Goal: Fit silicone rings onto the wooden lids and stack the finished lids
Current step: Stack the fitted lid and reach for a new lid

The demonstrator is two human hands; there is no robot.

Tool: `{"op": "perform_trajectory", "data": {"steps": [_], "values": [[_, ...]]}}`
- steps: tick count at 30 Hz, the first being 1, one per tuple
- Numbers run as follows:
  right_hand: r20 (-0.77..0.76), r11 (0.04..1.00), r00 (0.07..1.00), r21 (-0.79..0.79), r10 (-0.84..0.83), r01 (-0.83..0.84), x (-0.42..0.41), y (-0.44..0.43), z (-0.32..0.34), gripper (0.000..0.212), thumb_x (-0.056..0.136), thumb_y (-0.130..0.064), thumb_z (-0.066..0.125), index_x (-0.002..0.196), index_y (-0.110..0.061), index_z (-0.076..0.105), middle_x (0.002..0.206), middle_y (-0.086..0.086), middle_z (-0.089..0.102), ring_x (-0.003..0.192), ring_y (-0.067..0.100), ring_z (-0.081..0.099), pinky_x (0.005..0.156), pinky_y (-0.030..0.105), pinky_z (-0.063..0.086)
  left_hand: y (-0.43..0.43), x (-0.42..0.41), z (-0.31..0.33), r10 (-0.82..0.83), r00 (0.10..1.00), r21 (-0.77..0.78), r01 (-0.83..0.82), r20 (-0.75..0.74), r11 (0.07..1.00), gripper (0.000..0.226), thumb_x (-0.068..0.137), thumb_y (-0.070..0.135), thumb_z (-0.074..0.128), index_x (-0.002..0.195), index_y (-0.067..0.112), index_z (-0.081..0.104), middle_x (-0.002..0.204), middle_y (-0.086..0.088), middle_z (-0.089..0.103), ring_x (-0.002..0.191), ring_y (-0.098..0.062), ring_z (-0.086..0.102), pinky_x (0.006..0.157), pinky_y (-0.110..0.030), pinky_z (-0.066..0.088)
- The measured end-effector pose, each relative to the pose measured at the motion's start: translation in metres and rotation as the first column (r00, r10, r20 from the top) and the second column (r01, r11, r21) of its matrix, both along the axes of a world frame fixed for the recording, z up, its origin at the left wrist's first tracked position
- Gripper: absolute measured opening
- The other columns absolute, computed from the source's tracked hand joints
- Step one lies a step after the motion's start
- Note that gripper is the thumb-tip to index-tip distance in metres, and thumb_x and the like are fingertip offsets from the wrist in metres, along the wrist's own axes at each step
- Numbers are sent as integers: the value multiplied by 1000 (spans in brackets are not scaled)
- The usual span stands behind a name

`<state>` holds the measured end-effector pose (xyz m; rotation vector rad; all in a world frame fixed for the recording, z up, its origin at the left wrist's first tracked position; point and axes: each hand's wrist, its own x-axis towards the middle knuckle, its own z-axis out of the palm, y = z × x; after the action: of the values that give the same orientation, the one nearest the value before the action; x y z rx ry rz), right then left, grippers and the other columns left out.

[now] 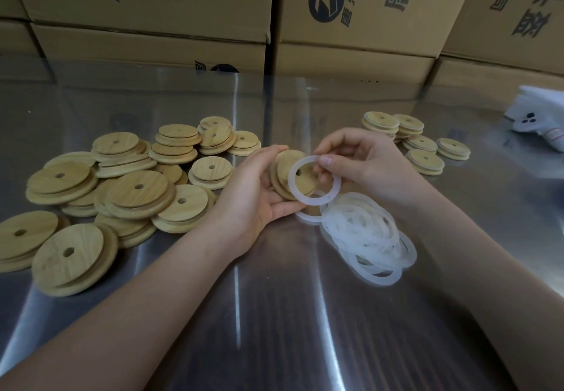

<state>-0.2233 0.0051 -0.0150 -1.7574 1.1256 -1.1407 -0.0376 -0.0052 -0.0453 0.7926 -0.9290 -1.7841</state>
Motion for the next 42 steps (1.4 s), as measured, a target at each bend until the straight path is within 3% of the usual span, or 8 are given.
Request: {"op": "perform_trajectory", "data": {"steps": [2,7,13,20,26,31,42], "values": [[-20,1000,1000,-14,-18,17,2,0,-1,9,90,-2,65,89,-10,68,72,4,69,68,15,65,65,23,55,1,-1,-1,-19,998,-58,23,63,998,33,95,33,58,123,15,59,110,-11,73,99,-29,72,81,-43,60],[-11,998,999,-47,-50,49,4,1,-1,9,88,-4,68,87,-12,72,80,7,71,73,16,66,67,24,56,2,-1,-8,-1,980,-211,43,197,977,45,81,12,75,121,24,60,108,-6,74,100,-22,72,83,-40,60],[2,994,998,-91,-64,64,6,1,-2,15,86,-5,71,84,-20,73,85,8,73,79,18,67,71,27,57,2,-2,-11,48,971,-309,28,236,951,38,91,0,62,120,25,61,99,-1,76,97,-18,73,79,-37,61],[-67,964,982,-215,-176,158,8,-2,-6,16,86,-7,72,84,-23,72,90,3,69,86,24,66,79,30,56,4,-3,-9,58,961,-330,35,270,943,41,96,4,57,130,26,60,110,1,74,105,-15,69,91,-44,57],[-76,955,975,-228,-211,189,9,-2,-6,19,87,-6,71,82,-25,70,81,-8,70,79,11,64,75,25,54,4,-3,-12,90,946,-414,49,311,909,46,98,4,53,136,29,53,112,5,73,107,-11,68,89,-38,58],[-94,949,967,-236,-238,211,10,-1,-4,16,87,-7,70,83,-23,69,80,-7,70,79,11,65,75,25,55,6,-4,-13,164,916,-514,51,365,856,48,98,1,52,138,27,52,116,3,71,109,-9,67,88,-35,59],[-72,952,969,-214,-237,217,10,-2,-3,20,87,-1,68,80,-19,67,77,-1,67,76,16,63,75,30,54,9,-4,-11,316,870,-664,17,379,747,46,94,-4,54,130,25,55,116,1,69,110,-12,66,94,-45,55]]}}
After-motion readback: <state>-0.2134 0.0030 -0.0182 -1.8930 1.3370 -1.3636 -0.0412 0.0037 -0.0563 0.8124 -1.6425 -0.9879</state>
